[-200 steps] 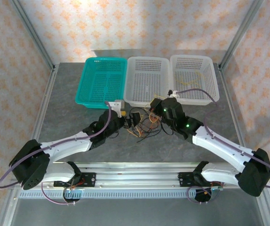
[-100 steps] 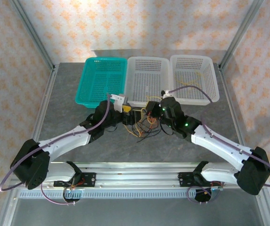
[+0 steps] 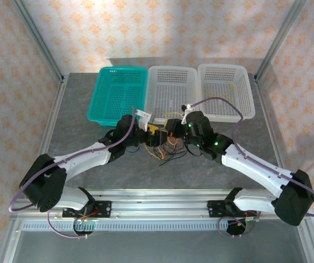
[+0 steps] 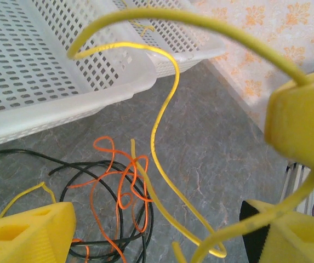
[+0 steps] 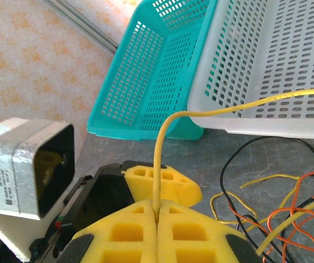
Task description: Untangle the cables
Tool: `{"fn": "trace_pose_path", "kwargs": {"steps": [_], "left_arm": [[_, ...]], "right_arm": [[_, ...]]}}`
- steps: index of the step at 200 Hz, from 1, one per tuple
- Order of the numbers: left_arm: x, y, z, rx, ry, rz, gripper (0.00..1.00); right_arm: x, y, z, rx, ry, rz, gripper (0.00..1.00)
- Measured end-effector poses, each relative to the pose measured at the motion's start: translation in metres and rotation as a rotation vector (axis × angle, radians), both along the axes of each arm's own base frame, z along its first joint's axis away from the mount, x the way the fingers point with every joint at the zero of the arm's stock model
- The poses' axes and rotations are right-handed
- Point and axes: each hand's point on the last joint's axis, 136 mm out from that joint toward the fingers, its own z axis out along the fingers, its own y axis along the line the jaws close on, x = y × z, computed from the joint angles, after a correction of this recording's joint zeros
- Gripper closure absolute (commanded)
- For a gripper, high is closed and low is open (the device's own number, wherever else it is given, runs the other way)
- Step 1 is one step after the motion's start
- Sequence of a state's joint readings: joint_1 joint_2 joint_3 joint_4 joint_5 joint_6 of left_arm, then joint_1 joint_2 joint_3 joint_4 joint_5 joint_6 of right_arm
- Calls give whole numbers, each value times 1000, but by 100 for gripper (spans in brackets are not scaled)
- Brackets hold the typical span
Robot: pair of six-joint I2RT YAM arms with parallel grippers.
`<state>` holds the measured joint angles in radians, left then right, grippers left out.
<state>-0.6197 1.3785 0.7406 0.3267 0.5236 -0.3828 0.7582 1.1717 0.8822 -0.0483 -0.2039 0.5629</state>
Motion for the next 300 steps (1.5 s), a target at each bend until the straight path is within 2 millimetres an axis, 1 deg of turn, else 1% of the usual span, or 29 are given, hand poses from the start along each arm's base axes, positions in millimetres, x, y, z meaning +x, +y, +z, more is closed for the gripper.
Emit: {"fn": "trace_pose_path", "kwargs": {"steps": [27, 36, 49, 72, 93, 125, 134, 140, 152, 167, 174, 182, 197, 211, 221, 229, 243, 260, 277, 300], "left_arm": [[1, 0, 1, 6, -13, 2, 20], [1, 1, 1, 9, -15, 2, 22], [1, 1, 1, 9, -16, 1, 29], [1, 1, 2, 15, -26, -3, 51], [0, -1, 2, 8, -22, -11, 64], [-3, -2, 5, -1, -23, -28, 81], [-3, -2, 6, -4, -23, -27, 89], [-3, -2, 6, -4, -23, -28, 93], [-4, -2, 6, -2, -27, -32, 100], [-4, -3, 8, -7, -33, -34, 100], [-4, -3, 9, -7, -35, -30, 100], [-3, -2, 10, -8, -38, -26, 100], [-2, 0, 13, -10, -46, -18, 100], [-1, 1, 16, -11, -56, -7, 100], [0, 2, 18, -12, -62, 0, 100], [0, 3, 19, -13, -65, 3, 100], [0, 3, 20, -14, -68, 5, 100], [1, 3, 22, -19, -74, 6, 100], [1, 2, 24, -24, -81, 5, 100], [1, 3, 30, -31, -92, 5, 100]], "right_arm": [[-1, 0, 2, -12, 1, 10, 100], [-1, 1, 3, -15, -1, 12, 100], [1, 2, 3, -20, 1, 13, 100], [4, 5, -4, -38, 19, 13, 100], [5, 5, -10, -50, 31, 10, 100], [5, 4, -10, -53, 30, 3, 100], [6, 3, -10, -55, 26, -4, 100], [7, 2, -9, -55, 24, -8, 100], [8, -1, -7, -57, 17, -22, 89], [10, -6, -3, -59, 2, -46, 70], [10, -9, 1, -59, -11, -61, 64], [10, -16, 9, -47, -31, -91, 59], [8, -34, 24, -30, -81, -157, 52], [7, -52, 36, -7, -119, -233, 50], [6, -65, 39, 1, -134, -288, 49], [7, -73, 37, 2, -136, -326, 49], [10, -83, 29, -8, -125, -377, 50], [13, -89, 9, -35, -92, -400, 49], [14, -89, -9, -61, -58, -395, 46], [15, -81, -18, -63, -35, -363, 43]]}}
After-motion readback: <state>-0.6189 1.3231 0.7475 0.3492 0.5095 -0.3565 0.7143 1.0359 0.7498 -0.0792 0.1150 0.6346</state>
